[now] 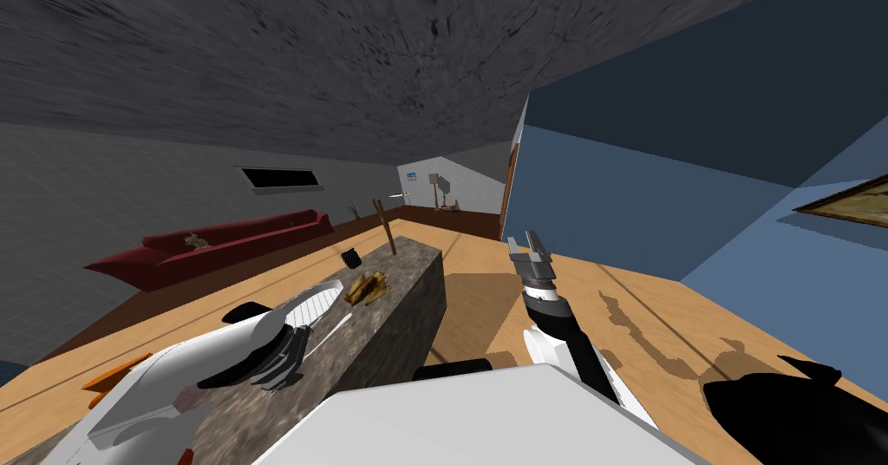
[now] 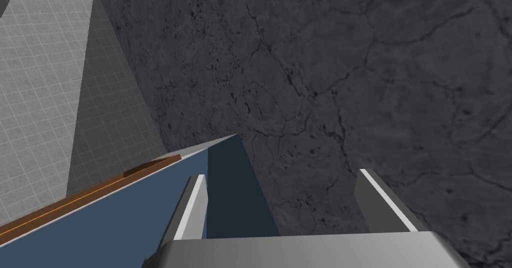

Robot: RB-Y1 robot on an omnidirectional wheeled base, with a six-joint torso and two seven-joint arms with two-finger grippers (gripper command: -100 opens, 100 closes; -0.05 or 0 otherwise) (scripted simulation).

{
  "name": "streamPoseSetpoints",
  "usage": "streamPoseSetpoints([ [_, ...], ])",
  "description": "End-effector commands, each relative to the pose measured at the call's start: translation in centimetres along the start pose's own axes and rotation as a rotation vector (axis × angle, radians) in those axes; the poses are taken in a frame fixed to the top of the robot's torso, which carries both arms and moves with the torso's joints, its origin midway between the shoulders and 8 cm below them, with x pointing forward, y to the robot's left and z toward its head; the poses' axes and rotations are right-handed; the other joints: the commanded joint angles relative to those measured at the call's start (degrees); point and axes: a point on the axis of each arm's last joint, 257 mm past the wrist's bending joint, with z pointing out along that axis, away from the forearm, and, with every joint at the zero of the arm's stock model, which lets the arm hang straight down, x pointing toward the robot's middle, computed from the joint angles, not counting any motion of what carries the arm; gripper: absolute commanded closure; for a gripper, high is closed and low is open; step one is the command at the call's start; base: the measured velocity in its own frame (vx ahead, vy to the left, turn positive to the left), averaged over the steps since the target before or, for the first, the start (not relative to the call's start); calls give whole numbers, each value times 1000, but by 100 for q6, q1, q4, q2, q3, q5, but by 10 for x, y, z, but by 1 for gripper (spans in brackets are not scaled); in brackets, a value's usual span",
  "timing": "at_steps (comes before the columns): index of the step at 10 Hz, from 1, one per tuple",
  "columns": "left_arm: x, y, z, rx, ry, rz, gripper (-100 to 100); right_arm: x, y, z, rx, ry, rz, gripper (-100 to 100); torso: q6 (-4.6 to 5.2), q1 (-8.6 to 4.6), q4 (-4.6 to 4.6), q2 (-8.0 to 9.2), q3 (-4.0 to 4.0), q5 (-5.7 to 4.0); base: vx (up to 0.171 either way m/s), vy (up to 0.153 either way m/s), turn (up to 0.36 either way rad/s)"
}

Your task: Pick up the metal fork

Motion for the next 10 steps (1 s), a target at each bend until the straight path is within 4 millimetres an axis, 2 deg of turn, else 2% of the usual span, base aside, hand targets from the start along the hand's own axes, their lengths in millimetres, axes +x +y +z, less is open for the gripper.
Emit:
streamPoseSetpoints([
  [1,-5,9,0,-34,-20,-5,-100,0,0,0,0,0,0,0,0,0,0,0,0,0,13,-17,47],
  [3,-7,10,1,-38,-23,-5,-100,0,0,0,0,0,0,0,0,-6,3,11,7,-2,5,-5,16],
  [4,-7,11,1,-42,-25,-6,0,0,0,0,0,0,0,0,1,-4,3,14,8,-2,0,0,0],
  [5,-7,10,11,-42,-26,-14,-100,0,0,0,0,0,0,0,1,-3,4,15,9,-1,-11,6,-38],
  [8,-8,10,26,-43,-30,-23,-100,0,0,0,0,0,0,0,1,2,5,23,14,0,-22,9,-45],
  [9,-7,11,23,-45,-29,-21,-100,0,0,0,0,0,0,0,1,1,6,24,14,0,-10,2,-4],
  [10,-7,11,24,-43,-29,-21,100,0,0,0,0,0,0,0,1,0,5,21,13,-1,0,0,0],
])
